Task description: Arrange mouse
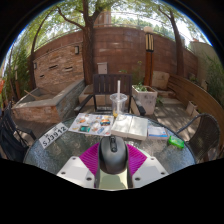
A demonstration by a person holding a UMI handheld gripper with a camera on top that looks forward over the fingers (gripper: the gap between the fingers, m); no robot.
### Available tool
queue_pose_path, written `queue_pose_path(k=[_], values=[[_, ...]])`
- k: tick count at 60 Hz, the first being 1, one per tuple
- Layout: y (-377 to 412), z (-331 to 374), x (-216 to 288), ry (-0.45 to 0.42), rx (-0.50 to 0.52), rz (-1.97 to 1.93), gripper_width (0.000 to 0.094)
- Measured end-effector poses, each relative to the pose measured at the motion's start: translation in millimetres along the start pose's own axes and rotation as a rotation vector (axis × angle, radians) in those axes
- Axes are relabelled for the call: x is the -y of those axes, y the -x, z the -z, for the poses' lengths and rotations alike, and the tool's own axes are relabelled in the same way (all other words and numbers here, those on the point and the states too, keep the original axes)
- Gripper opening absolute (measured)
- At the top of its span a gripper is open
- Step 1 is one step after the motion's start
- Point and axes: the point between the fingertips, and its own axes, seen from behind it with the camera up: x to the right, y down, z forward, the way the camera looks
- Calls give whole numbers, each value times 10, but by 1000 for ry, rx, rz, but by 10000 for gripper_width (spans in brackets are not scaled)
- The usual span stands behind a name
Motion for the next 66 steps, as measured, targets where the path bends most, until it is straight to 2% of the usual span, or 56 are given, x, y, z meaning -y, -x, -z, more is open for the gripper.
queue_pose_path(k=[7, 12, 15, 19, 20, 23, 28, 41, 53, 66], values=[[-406, -304, -702, 128, -63, 22, 375], [-458, -349, -966, 186, -49, -11, 483], [-485, -323, -999, 191, -49, -29, 548], [-490, -181, -826, 162, -50, -33, 841], [-497, -129, -813, 152, -50, -31, 870], [-479, 29, -727, 126, -44, -19, 824], [-424, 425, -537, 95, -55, 3, 865], [-199, 1649, -309, 43, -85, 13, 858], [-34, 2696, -460, 23, -135, 6, 857], [45, 3310, -580, 3, -167, 22, 854]])
